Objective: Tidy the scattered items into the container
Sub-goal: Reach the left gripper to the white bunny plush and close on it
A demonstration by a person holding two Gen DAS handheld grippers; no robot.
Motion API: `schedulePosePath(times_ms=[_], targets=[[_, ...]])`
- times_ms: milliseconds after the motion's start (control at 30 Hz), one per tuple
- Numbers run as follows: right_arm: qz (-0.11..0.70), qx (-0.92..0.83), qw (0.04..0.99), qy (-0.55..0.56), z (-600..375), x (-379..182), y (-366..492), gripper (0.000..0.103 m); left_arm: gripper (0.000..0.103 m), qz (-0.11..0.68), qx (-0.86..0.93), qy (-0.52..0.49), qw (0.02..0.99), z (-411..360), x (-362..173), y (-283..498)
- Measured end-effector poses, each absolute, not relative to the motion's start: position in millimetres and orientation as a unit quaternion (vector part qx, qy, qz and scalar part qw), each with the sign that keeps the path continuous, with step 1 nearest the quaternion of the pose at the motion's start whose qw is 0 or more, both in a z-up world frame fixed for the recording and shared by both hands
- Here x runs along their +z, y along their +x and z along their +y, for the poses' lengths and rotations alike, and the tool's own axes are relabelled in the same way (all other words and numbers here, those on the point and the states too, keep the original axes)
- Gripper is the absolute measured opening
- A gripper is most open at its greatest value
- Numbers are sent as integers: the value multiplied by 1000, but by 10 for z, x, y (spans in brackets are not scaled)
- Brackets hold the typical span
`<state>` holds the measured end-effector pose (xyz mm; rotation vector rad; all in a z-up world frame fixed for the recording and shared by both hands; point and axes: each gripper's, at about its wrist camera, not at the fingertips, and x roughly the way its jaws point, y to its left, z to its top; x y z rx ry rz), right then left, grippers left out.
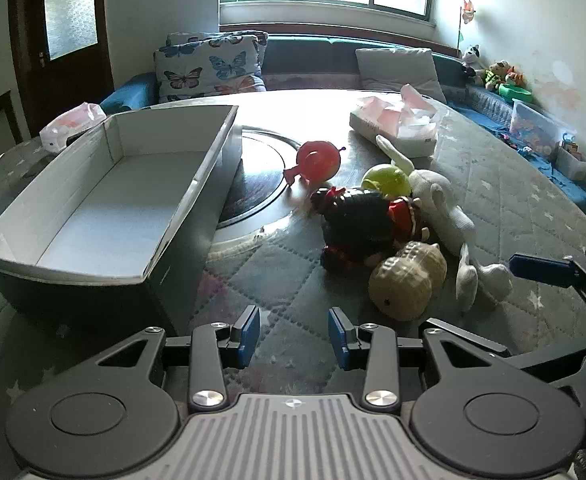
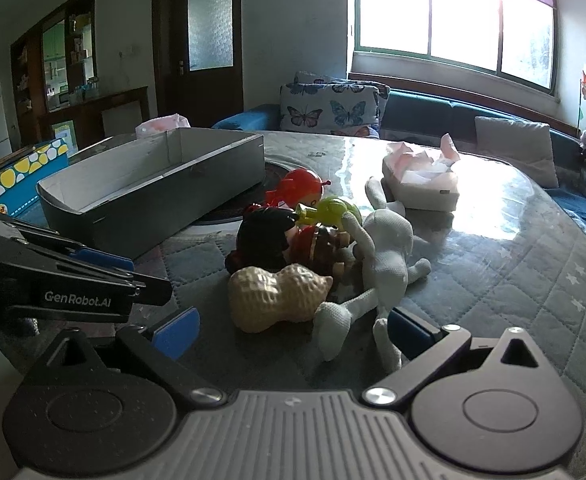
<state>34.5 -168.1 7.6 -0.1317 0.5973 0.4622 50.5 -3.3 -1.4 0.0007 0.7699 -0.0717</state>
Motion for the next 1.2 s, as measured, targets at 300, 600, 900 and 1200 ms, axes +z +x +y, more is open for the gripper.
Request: schedulePosePath(times_ms=[300,600,900,1200], targets=[[292,210,932,-41,-1837,155,484,93,40,360,-59,-4,931,-154,187,692],[312,176,934,-5,-2078,108,746,82,40,366,-103,-15,925,-470,294,1008],[329,175,928,25,-2190,5,1000,62,40,390,-124,-18,912,-754,230,1301],[347,189,917,55,-2216,-144,1177,32,40,411,-122,-30,903,-873,140,1504]])
